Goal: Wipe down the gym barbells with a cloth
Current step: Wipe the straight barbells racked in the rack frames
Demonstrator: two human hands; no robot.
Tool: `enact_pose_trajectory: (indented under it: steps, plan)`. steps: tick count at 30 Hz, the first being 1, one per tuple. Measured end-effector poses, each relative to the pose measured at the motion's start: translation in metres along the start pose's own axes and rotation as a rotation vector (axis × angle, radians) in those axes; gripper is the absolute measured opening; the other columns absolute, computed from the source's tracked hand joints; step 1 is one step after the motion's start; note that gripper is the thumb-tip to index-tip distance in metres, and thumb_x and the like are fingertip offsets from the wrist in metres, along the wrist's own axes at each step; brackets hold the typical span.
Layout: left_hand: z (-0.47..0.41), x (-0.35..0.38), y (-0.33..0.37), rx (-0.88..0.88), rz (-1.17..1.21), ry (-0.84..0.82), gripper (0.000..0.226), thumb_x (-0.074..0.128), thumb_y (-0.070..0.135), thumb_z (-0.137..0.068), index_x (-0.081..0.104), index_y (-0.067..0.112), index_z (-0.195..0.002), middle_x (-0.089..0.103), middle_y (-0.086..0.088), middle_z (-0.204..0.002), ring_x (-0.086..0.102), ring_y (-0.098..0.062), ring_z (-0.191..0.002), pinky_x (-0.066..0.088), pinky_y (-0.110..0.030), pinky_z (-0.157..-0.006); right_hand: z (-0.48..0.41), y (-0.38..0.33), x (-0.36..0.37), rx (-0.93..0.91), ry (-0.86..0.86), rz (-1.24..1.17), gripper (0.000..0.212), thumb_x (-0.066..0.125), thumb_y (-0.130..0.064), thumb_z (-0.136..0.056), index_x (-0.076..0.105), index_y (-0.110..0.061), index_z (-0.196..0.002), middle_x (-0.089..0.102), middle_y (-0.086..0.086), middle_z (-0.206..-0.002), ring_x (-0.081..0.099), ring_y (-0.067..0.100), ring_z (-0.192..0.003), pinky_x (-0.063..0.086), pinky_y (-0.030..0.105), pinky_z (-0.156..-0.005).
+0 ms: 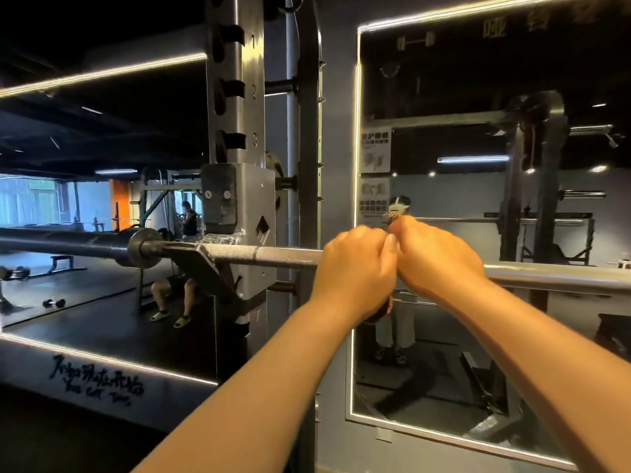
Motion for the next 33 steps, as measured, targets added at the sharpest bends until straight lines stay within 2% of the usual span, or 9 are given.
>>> enact_pose_trajectory:
  steps: [4, 8, 11, 15, 18, 23, 27, 31, 33]
  plan:
    - [0.020, -0.020, -0.020, 0.096, -0.011, 0.079, 0.036, 0.035, 0.041, -0.107, 0.066, 0.024, -0.106, 0.063, 0.010, -0.099, 0.058, -0.007, -0.093, 0.047, -0.031, -0.089, 0.012, -0.014, -0.004, -0.122, 0.110, 0.175, 0.031, 0.031, -0.037, -0.109, 0.052, -0.017, -0.120, 0.058, 0.003, -0.093, 0.062, 0.023, -0.078, 0.054, 0.039, -0.069]
    - [0.009, -0.038, -0.055, -0.135, -0.030, 0.120, 0.035, 0.039, 0.030, -0.105, 0.057, 0.036, -0.075, 0.056, 0.011, -0.078, 0.055, -0.008, -0.075, 0.042, -0.031, -0.071, 0.016, -0.020, 0.004, -0.233, 0.124, 0.291, 0.045, 0.016, -0.043, -0.106, 0.053, -0.018, -0.111, 0.050, -0.003, -0.077, 0.058, 0.019, -0.069, 0.052, 0.036, -0.062]
    - [-0.004, -0.031, -0.052, -0.230, -0.051, 0.136, 0.039, 0.040, 0.030, -0.103, 0.067, 0.022, -0.077, 0.061, 0.004, -0.075, 0.057, -0.012, -0.072, 0.047, -0.038, -0.068, 0.015, -0.018, 0.002, -0.242, 0.165, 0.314, 0.053, 0.006, -0.044, -0.104, 0.052, -0.019, -0.103, 0.046, -0.005, -0.073, 0.047, 0.015, -0.058, 0.041, 0.034, -0.058]
    - [0.015, -0.017, -0.018, 0.002, 0.039, 0.212, 0.034, 0.043, 0.033, -0.102, 0.067, 0.017, -0.085, 0.063, 0.004, -0.083, 0.057, -0.011, -0.079, 0.049, -0.033, -0.080, 0.027, -0.025, -0.003, -0.294, 0.245, 0.275, 0.033, 0.022, -0.036, -0.111, 0.051, -0.020, -0.107, 0.056, -0.002, -0.086, 0.066, 0.021, -0.076, 0.052, 0.034, -0.067]
    - [0.025, -0.025, -0.028, 0.152, -0.019, 0.139, 0.032, 0.040, 0.036, -0.106, 0.068, 0.019, -0.106, 0.064, 0.006, -0.098, 0.056, -0.008, -0.094, 0.045, -0.028, -0.090, 0.025, -0.022, -0.004, -0.290, 0.250, 0.241, 0.038, 0.019, -0.038, -0.111, 0.052, -0.019, -0.108, 0.053, -0.003, -0.083, 0.061, 0.019, -0.071, 0.051, 0.032, -0.065]
    - [0.019, -0.058, -0.099, -0.184, 0.038, 0.251, 0.041, 0.032, 0.039, -0.100, 0.062, 0.022, -0.078, 0.063, 0.010, -0.084, 0.058, -0.010, -0.088, 0.049, -0.045, -0.086, 0.024, -0.023, 0.005, -0.354, 0.256, 0.314, 0.037, 0.022, -0.037, -0.109, 0.052, -0.017, -0.117, 0.043, -0.003, -0.081, 0.049, 0.018, -0.069, 0.044, 0.031, -0.061]
    - [0.023, -0.043, -0.067, -0.294, 0.066, 0.450, 0.038, 0.043, 0.029, -0.101, 0.053, 0.021, -0.065, 0.053, 0.010, -0.068, 0.052, -0.007, -0.077, 0.041, -0.053, -0.105, 0.021, -0.020, 0.004, -0.341, 0.274, 0.367, 0.041, 0.017, -0.039, -0.108, 0.053, -0.018, -0.108, 0.045, -0.003, -0.079, 0.048, 0.018, -0.065, 0.037, 0.031, -0.060]
    - [0.035, -0.002, -0.017, -0.029, 0.023, 0.366, 0.027, 0.041, 0.030, -0.105, 0.065, 0.018, -0.099, 0.062, 0.006, -0.100, 0.055, -0.009, -0.105, 0.020, -0.049, -0.124, 0.025, -0.023, 0.007, -0.396, 0.264, 0.393, 0.027, 0.030, -0.042, -0.109, 0.049, -0.021, -0.110, 0.045, -0.003, -0.085, 0.065, 0.019, -0.080, 0.044, 0.030, -0.064]
    - [0.039, -0.005, -0.023, 0.045, -0.020, 0.280, 0.033, 0.035, 0.033, -0.107, 0.064, 0.018, -0.115, 0.062, 0.004, -0.116, 0.054, -0.014, -0.120, 0.017, -0.048, -0.125, 0.023, -0.021, 0.003, -0.359, 0.266, 0.371, 0.036, 0.021, -0.042, -0.109, 0.050, -0.022, -0.108, 0.045, -0.005, -0.085, 0.066, 0.018, -0.082, 0.044, 0.029, -0.066]
Point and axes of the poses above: each hand's wrist, its own z-axis away from the middle knuckle, its own x-axis out of the palm, y = z × x, the point moved 9 cm from there along -z, towards the middle knuckle
